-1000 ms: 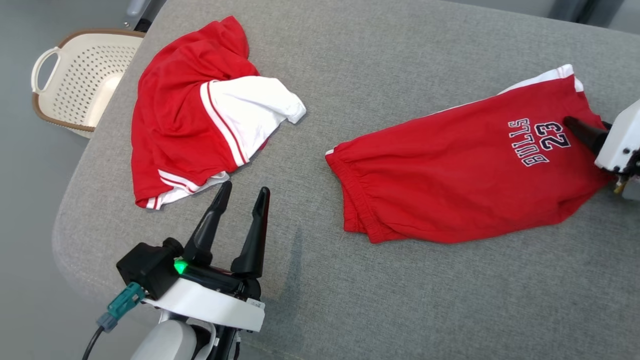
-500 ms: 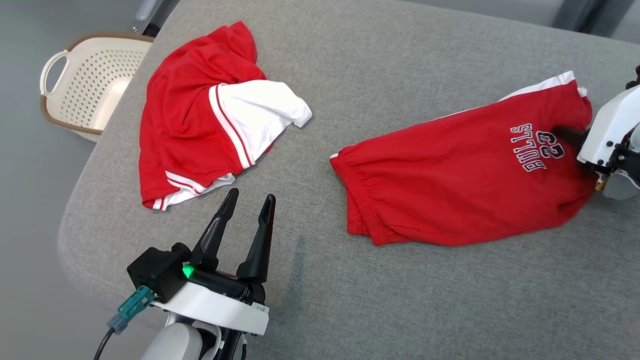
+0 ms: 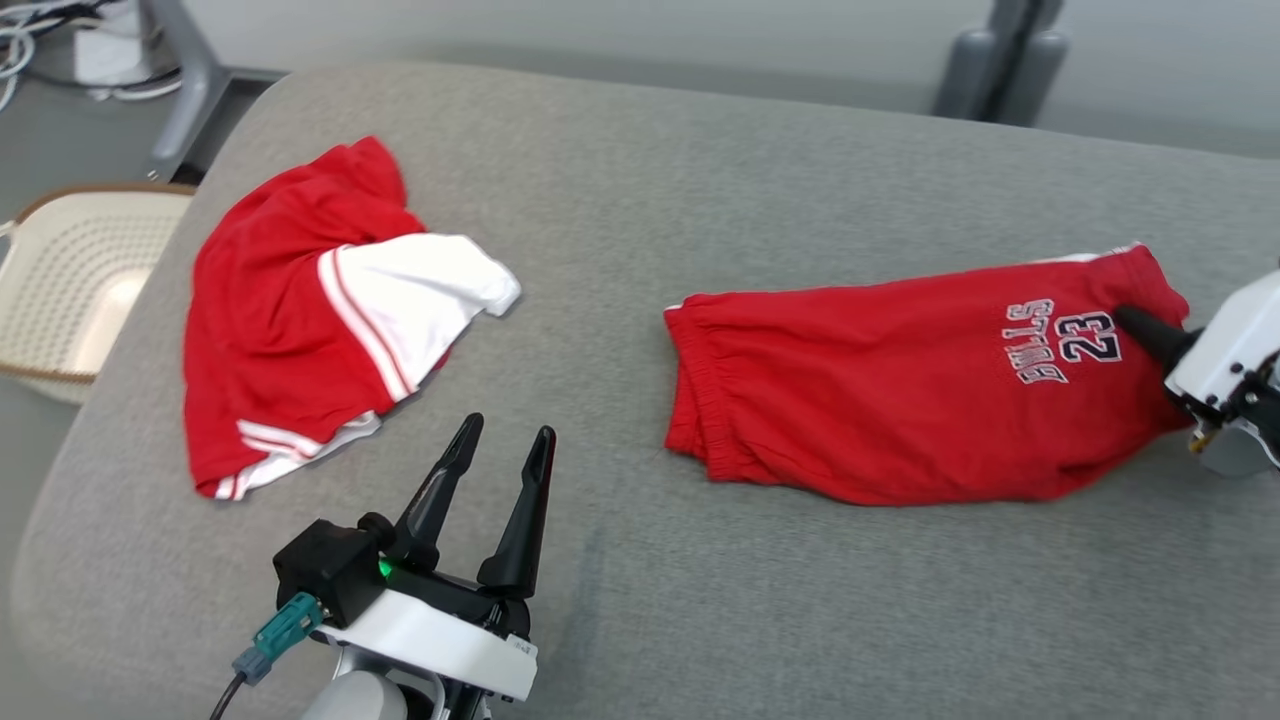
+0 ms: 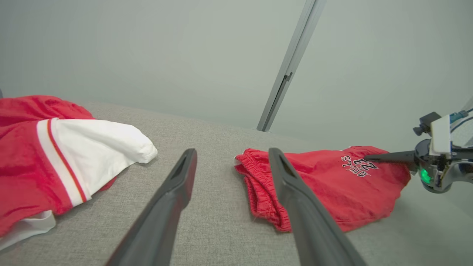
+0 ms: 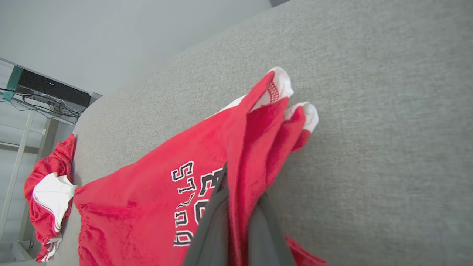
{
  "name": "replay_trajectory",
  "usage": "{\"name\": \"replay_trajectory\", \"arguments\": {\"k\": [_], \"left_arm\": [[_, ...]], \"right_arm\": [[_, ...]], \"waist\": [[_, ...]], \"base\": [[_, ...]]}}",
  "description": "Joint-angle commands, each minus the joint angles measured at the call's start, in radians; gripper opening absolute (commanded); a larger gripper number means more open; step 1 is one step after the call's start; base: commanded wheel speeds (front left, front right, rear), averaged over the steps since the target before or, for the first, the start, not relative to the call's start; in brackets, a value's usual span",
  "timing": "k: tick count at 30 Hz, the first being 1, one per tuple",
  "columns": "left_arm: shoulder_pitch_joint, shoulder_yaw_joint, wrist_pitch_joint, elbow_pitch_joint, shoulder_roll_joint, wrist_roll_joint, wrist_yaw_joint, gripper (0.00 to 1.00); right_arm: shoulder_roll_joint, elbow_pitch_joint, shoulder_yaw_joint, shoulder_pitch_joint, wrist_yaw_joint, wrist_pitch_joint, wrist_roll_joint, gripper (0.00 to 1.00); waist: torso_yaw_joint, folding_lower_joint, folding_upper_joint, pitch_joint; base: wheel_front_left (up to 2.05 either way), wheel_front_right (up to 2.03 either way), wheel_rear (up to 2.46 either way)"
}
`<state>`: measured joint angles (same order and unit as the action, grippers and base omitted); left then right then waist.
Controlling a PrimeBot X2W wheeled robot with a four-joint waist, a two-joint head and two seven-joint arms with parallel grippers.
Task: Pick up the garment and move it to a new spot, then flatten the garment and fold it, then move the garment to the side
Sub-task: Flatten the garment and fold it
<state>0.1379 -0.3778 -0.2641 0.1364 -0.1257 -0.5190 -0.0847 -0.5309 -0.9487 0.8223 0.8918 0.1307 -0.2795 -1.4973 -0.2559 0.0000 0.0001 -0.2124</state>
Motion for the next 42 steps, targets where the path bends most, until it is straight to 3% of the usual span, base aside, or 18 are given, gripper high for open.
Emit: {"name": "replay_trajectory", "arguments": {"k": [1, 8, 17, 29, 42], "left_arm": [[-0.003, 0.001, 0.000, 0.001, -0.010, 0.010, -0.003, 1.00], [0.002, 0.000, 0.005, -0.006, -0.020, 0.007, 0.002, 1.00], [-0.007, -0.003, 0.004, 0.008, -0.013, -0.009, 0.002, 1.00], [-0.023, 0.014, 0.000, 0.018, -0.015, -0.016, 0.005, 1.00], [-0.017, -0.007, -0.002, 0.046, 0.004, -0.013, -0.007, 1.00]], "right_arm": [[-0.013, 0.003, -0.001, -0.022, 0.000, 0.009, -0.006, 0.00], [-0.055, -0.022, 0.008, -0.050, 0.000, 0.081, 0.026, 0.00], [-0.040, 0.026, 0.055, -0.017, 0.000, 0.110, 0.078, 0.00], [0.061, 0.083, 0.132, 0.026, 0.000, 0.097, 0.116, 0.00], [0.171, -0.006, 0.181, 0.042, 0.000, 0.046, 0.097, 0.00]], "waist": [[0.042, 0.0000, -0.0001, 0.026], [0.105, 0.0000, -0.0001, 0.043], [0.120, 0.0000, -0.0001, 0.068], [0.065, 0.0000, -0.0001, 0.101], [-0.057, 0.0000, -0.0001, 0.083]], "base": [[0.00, 0.00, 0.00], [0.00, 0.00, 0.00], [0.00, 0.00, 0.00], [0.00, 0.00, 0.00], [0.00, 0.00, 0.00]]}}
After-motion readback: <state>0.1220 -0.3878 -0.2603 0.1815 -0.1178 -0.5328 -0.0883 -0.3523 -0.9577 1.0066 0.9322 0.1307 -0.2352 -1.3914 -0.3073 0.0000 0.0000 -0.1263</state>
